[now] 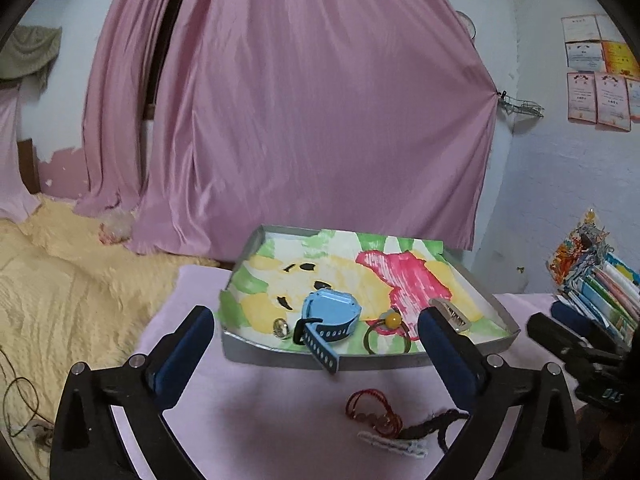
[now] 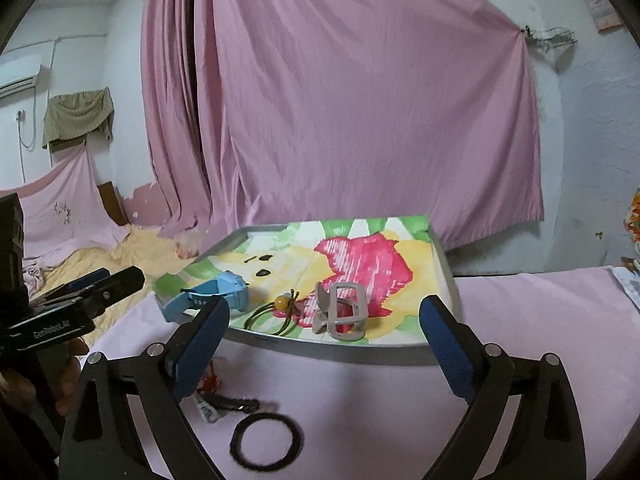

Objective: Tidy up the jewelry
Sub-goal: 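Withdraw both tools from the tray back over the table, then lower the right tool toward the black hair tie while the left tool approaches the white hair clip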

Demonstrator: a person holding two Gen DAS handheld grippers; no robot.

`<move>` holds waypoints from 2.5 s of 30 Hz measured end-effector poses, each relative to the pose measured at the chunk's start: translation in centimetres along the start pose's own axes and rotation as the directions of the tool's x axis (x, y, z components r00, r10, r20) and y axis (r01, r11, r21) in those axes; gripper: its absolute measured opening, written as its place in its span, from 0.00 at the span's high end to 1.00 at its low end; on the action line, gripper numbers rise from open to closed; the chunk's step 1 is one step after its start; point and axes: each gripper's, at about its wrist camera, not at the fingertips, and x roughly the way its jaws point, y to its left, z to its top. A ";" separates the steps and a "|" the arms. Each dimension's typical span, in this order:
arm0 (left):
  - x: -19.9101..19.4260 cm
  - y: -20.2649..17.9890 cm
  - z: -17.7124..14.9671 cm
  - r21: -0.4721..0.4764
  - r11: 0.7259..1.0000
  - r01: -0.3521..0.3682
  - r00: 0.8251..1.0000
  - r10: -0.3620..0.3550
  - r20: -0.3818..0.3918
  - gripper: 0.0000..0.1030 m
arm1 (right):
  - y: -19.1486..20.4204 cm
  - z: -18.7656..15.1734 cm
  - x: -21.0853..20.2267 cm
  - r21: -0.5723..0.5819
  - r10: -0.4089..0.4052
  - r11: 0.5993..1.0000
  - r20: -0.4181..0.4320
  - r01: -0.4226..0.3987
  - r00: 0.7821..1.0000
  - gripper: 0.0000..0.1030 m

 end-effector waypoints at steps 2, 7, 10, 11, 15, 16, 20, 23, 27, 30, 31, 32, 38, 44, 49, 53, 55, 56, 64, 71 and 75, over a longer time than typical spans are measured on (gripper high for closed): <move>-0.7 0.0 -0.4 0.014 1.000 -0.005 1.000 0.005 0.013 0.01 | 0.2 -0.3 -1.0 -0.003 0.007 1.000 0.020 -0.007 1.000 0.09; -2.6 -0.1 -1.4 0.032 0.999 0.004 1.000 -0.005 0.030 0.01 | 0.8 -1.1 -3.5 -0.033 0.011 0.999 0.046 -0.010 0.999 0.09; -3.7 -0.3 -2.0 0.044 0.999 0.002 0.999 -0.004 0.034 0.01 | 1.1 -1.5 -4.4 -0.041 0.010 0.999 0.048 -0.008 0.999 0.08; -4.0 -0.4 -2.2 0.046 0.999 0.003 0.999 -0.004 0.036 0.01 | 1.2 -1.7 -4.8 -0.042 0.010 0.999 0.048 -0.008 0.999 0.08; -5.3 -0.4 -3.0 0.052 0.999 0.003 0.999 -0.005 0.041 0.01 | 1.5 -2.4 -6.0 -0.047 0.010 0.999 0.046 -0.008 0.999 0.08; -5.6 -0.5 -3.1 0.052 0.999 0.003 0.999 -0.005 0.039 0.01 | 1.6 -2.6 -6.3 -0.047 0.010 0.999 0.043 -0.008 0.999 0.08; -6.4 -0.4 -3.9 0.045 0.999 0.013 0.999 -0.015 0.031 0.01 | 1.7 -3.4 -7.2 -0.046 0.008 0.999 0.032 -0.007 0.999 0.08; -6.8 -0.6 -4.6 0.052 0.999 0.013 1.000 -0.014 0.020 0.01 | 1.7 -4.1 -7.3 -0.049 0.001 0.999 0.017 0.000 1.000 0.08; -6.5 -0.6 -5.3 0.061 0.998 0.006 1.000 -0.006 -0.004 0.01 | 1.5 -4.8 -6.7 -0.058 -0.023 0.998 -0.019 0.022 1.000 0.08; -6.1 -0.6 -5.7 0.064 0.998 0.001 1.000 0.000 -0.025 0.01 | 1.4 -5.2 -5.9 -0.065 -0.041 0.997 -0.050 0.037 0.998 0.08; -5.9 -0.6 -5.7 0.067 0.998 -0.003 0.999 0.005 -0.033 0.01 | 1.5 -5.2 -5.8 -0.066 -0.044 0.997 -0.058 0.040 0.997 0.08; -5.6 -0.6 -5.8 0.070 0.998 -0.007 0.999 0.010 -0.041 0.01 | 1.4 -5.3 -5.6 -0.067 -0.048 0.997 -0.069 0.043 0.996 0.08; -3.6 -0.6 -5.5 0.094 0.996 0.003 0.991 0.010 -0.134 0.01 | 0.8 -5.4 -3.5 -0.068 -0.067 0.996 -0.153 0.057 0.986 0.08; -1.9 -0.4 -5.3 0.066 0.997 0.044 0.975 -0.029 -0.219 0.01 | 0.2 -5.3 -1.4 -0.070 -0.101 0.994 -0.257 0.086 0.961 0.09; -0.6 -1.0 -5.7 0.061 0.996 0.070 0.961 -0.050 -0.273 0.01 | -0.2 -5.4 0.2 -0.064 -0.090 0.995 -0.326 0.073 0.941 0.24; 0.2 -1.7 -6.0 0.063 0.994 0.090 0.947 -0.066 -0.314 0.01 | -0.1 -5.6 1.1 -0.064 -0.064 0.997 -0.369 0.043 0.927 0.37; 0.4 -2.0 -6.0 0.070 0.993 0.097 0.943 -0.069 -0.324 0.01 | 0.0 -5.5 1.4 -0.063 -0.048 0.998 -0.381 0.026 0.923 0.42; 0.5 -2.3 -6.1 0.076 0.992 0.102 0.941 -0.072 -0.330 0.01 | 0.1 -5.6 1.6 -0.067 -0.041 0.998 -0.386 0.016 0.921 0.45; 1.5 -3.8 -6.4 0.096 0.986 0.137 0.923 -0.092 -0.375 0.14 | 0.7 -5.7 2.8 -0.075 0.014 0.996 -0.433 -0.052 0.901 0.65; 2.8 -4.7 -6.6 0.106 0.984 0.145 0.904 -0.087 -0.419 0.24 | 0.7 -5.6 3.1 -0.068 0.034 0.995 -0.447 -0.072 0.894 0.71; 3.4 -5.2 -6.8 0.114 0.983 0.146 0.895 -0.082 -0.439 0.35 | 0.7 -5.6 3.2 -0.066 0.040 0.995 -0.451 -0.078 0.892 0.71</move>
